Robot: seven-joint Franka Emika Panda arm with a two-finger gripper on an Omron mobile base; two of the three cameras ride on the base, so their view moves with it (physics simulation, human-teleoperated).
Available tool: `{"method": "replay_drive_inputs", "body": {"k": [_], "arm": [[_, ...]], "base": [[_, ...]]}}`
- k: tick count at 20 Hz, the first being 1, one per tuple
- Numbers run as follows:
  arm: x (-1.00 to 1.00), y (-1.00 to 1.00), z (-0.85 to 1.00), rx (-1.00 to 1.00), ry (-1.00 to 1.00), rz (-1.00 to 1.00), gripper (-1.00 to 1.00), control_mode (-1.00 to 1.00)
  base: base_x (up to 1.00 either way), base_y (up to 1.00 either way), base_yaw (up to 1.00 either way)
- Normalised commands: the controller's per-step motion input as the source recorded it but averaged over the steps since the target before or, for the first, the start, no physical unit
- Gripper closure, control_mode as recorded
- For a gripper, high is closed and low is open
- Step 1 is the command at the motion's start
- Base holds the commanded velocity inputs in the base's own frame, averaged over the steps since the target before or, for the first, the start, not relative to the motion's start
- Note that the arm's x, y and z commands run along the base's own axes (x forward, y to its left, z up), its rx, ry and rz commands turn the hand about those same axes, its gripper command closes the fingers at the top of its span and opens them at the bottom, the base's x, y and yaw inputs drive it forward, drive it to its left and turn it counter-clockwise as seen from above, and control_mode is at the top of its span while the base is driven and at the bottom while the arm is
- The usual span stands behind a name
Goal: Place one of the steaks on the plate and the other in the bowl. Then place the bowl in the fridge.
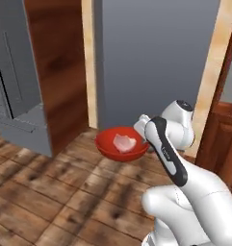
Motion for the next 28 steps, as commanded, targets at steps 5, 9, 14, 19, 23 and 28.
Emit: {"method": "replay_drive_inputs", "body": {"k": [5, 9, 14, 19, 23, 28], "arm": [[0.00, 0.00, 0.00, 0.00, 0.00, 0.00, 1.00, 1.00], [0.00, 0.00, 0.00, 0.00, 0.00, 0.00, 1.00, 1.00], [0.00, 0.00, 0.00, 0.00, 0.00, 0.00, 1.00, 1.00], [0.00, 0.00, 0.00, 0.00, 0.00, 0.00, 1.00, 1.00], [0.00, 0.00, 0.00, 0.00, 0.00, 0.00, 1.00, 1.00], [0.00, 0.00, 0.00, 0.00, 0.00, 0.00, 1.00, 1.00]], "base": [[0.93, 0.32, 0.62], [1.00, 0.38, 0.58], [1.00, 0.44, 0.55], [1.00, 0.63, 0.31], [1.00, 0.53, 0.17], [1.00, 0.52, 0.01]]}}
